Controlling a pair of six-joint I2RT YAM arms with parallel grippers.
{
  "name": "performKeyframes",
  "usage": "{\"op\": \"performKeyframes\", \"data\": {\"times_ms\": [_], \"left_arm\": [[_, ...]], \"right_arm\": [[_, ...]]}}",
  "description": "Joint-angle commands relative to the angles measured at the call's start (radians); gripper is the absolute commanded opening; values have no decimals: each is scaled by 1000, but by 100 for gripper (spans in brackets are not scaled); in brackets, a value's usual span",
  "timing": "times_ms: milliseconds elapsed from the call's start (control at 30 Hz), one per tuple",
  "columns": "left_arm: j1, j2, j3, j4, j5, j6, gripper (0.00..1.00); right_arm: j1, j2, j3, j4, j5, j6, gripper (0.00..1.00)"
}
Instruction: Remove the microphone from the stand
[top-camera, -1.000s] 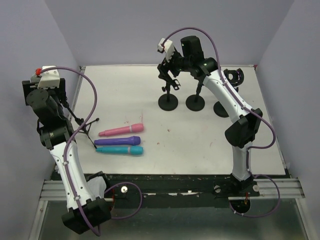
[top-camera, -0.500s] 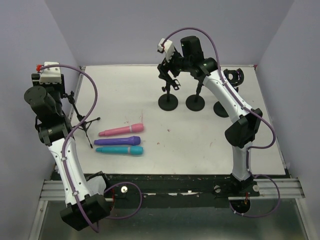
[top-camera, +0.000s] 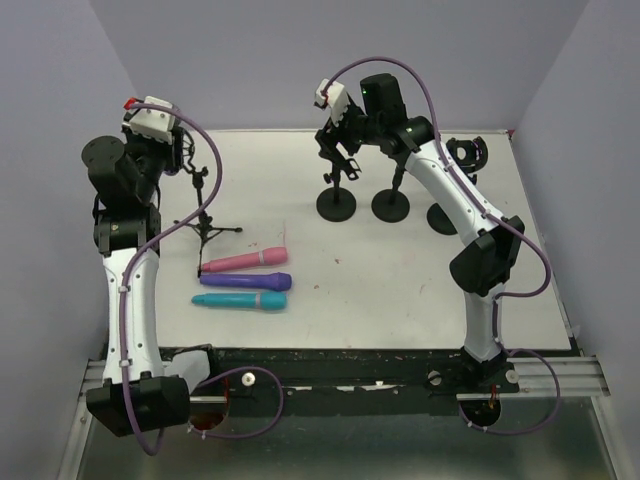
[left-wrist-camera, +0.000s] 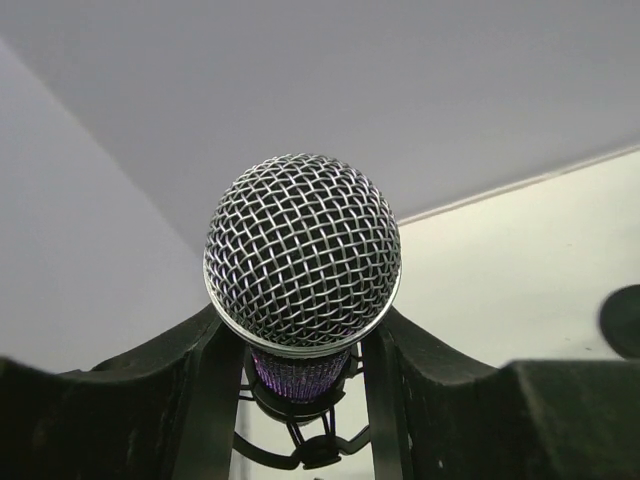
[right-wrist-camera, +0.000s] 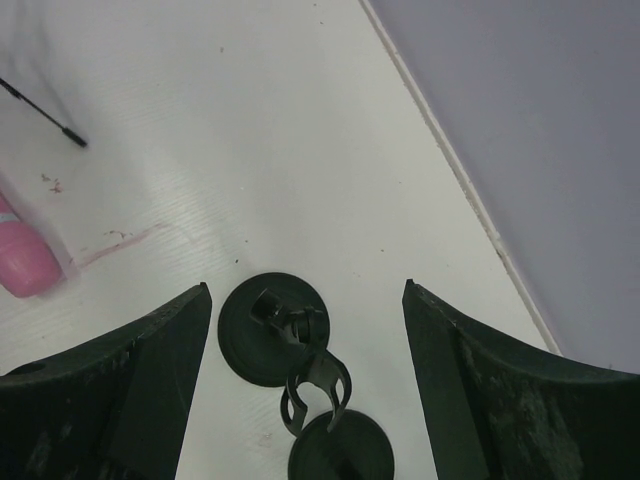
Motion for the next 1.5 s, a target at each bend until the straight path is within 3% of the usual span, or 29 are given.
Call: {"op": "performKeyframes", "data": {"times_ms": [0,167,367,533,700,967,1100,1467], "left_arm": [[-84,26,76,-8,173,-110,27],[-173,64,93,-33,320,-129,25],[-259,99,100,-3,351,-113,24],[-262,118,133,-20,392,-103,24],[-262,129,160,-37,466,-128,24],[-262,211,442,-154,584,-287,7],[-262,242,516,-161,572,-275,6],[-271,339,472,6,572,-142,2]], "right_arm": [[0,-49,-9,-9,15,-30,84],[2,-98,-32,-23,-63,-53,84],[2,-133,-73,-17,-138,-33,84],[0,-138,-69,-22,-176,-36,84],[2,-122,-26,-80,-331,-86,83],[2,-107,5,-86,-379,-57,83],[2,-101,8,-82,-377,-50,83],[0,-122,-30,-53,-420,-97,84]]}}
